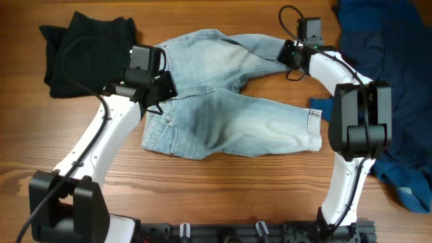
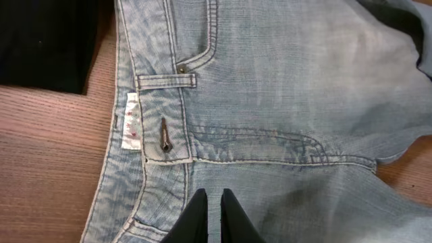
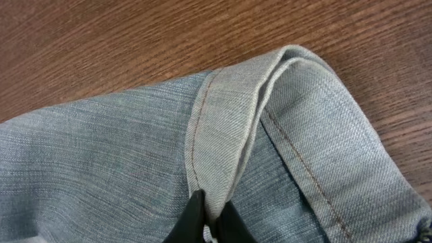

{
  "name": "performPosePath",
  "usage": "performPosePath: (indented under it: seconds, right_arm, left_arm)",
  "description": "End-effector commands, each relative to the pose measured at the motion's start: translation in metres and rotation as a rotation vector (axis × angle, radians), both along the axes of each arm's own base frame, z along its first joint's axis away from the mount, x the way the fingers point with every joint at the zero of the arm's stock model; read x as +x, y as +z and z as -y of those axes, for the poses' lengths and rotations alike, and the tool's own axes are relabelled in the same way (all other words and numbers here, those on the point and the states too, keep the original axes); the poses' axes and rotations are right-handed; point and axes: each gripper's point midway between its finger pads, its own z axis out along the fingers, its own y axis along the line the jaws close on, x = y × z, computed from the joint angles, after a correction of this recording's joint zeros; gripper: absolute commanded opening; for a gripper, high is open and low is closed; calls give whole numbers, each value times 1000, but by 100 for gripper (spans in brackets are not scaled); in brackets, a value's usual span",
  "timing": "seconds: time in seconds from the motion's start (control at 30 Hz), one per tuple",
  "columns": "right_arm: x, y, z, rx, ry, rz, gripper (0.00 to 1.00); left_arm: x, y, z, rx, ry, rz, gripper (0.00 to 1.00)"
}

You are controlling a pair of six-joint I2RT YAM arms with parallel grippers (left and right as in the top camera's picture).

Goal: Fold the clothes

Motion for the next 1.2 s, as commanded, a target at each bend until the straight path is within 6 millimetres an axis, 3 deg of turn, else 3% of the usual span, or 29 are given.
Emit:
performPosePath:
  seconds: [0.0, 0.17, 0.2, 0.33, 0.37, 0.4, 0.43, 0.53, 0.6, 0.7, 0.8, 0.87, 0.93, 1.03, 1.1, 1.17]
  right_arm:
    - [1, 4, -10, 25, 25, 13, 5]
    - [50, 84, -14, 45, 29, 331, 4]
    - [67, 109, -15, 56, 25, 452, 4]
    - [92, 150, 14, 80, -217, 670, 7]
    - [95, 156, 18, 72, -243, 711, 44]
    - [97, 156, 21, 66, -257, 728, 95]
    - [98, 156, 22, 62, -262, 734, 99]
    - [92, 124, 28, 31, -270, 627, 100]
    - [80, 99, 36, -2, -280, 514, 99]
    - [65, 78, 38, -7, -226, 394, 100]
    - [45, 76, 25, 26, -72, 286, 100]
    - [20, 94, 25, 59, -41, 206, 100]
    - [-10, 123, 27, 61, -44, 145, 100]
    - [-60, 164, 27, 75, -62, 67, 100]
    - [-101, 187, 27, 101, -107, 0, 100]
    - [-133, 198, 26, 114, -129, -60, 100]
  left_arm:
    - [5, 3, 0, 8, 12, 12, 9]
    - [7, 4, 0, 5, 12, 24, 9]
    - [7, 4, 0, 5, 12, 23, 9]
    - [8, 5, 1, 3, 12, 30, 8]
    - [9, 5, 1, 3, 12, 30, 8]
    - [8, 5, 1, 3, 12, 30, 8]
    - [8, 5, 1, 3, 12, 30, 8]
    - [9, 5, 1, 3, 12, 30, 8]
    - [9, 5, 1, 3, 12, 31, 8]
    - [9, 5, 1, 3, 12, 33, 8]
    - [9, 5, 1, 17, -10, 36, 12]
    - [11, 9, -4, 53, -14, 54, 17]
    - [8, 22, -5, 46, -15, 79, 33]
    - [-4, 50, -6, 26, -20, 120, 76]
    - [-19, 66, -9, 20, -18, 129, 88]
    - [-34, 80, -12, 12, -8, 133, 92]
